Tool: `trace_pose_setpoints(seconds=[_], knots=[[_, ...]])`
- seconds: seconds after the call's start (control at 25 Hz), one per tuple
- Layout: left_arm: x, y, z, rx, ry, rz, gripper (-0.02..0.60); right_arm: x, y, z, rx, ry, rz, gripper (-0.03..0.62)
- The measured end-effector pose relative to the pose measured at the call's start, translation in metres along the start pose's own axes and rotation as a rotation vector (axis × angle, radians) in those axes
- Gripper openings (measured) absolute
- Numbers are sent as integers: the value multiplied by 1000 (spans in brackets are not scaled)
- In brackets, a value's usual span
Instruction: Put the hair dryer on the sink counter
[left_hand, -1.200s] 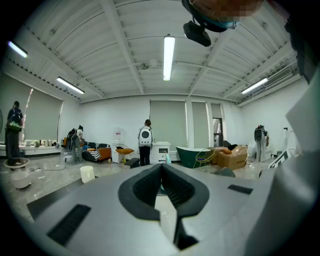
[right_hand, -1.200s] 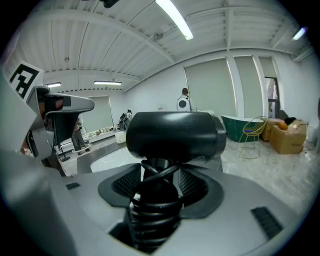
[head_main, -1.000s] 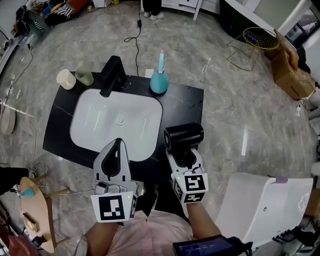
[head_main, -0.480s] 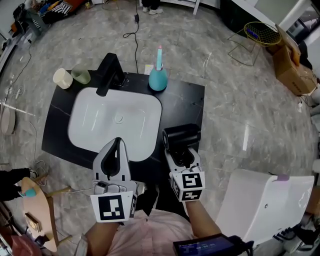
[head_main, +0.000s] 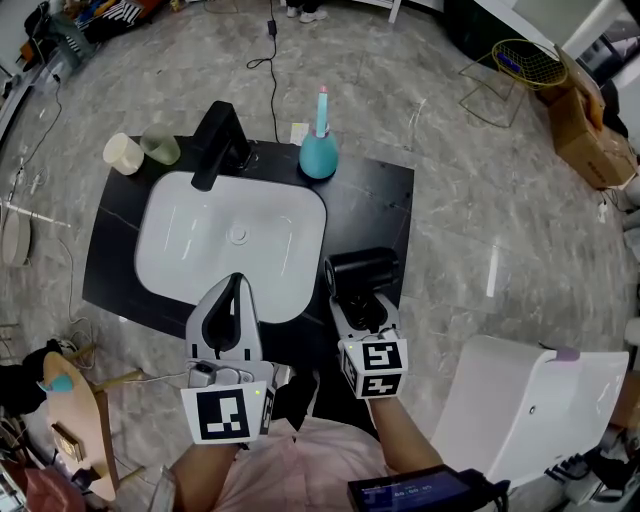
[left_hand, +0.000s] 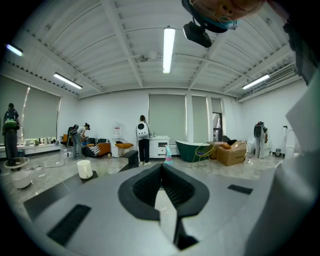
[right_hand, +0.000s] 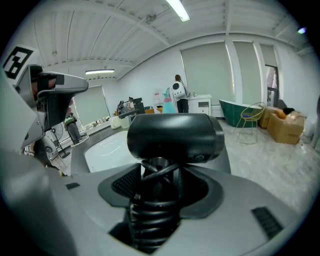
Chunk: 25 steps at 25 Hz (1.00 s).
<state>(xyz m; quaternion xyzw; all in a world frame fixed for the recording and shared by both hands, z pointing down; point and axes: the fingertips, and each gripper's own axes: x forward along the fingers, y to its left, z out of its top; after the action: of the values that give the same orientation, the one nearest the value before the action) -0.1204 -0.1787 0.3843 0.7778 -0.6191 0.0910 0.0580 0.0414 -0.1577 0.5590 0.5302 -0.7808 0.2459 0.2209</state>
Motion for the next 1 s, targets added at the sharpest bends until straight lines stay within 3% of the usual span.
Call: trace_pose_setpoints(seconds=[1.0], knots=[[5,10,-4,-16,3,5,9,27,-12,-22,87,136,-62,252]])
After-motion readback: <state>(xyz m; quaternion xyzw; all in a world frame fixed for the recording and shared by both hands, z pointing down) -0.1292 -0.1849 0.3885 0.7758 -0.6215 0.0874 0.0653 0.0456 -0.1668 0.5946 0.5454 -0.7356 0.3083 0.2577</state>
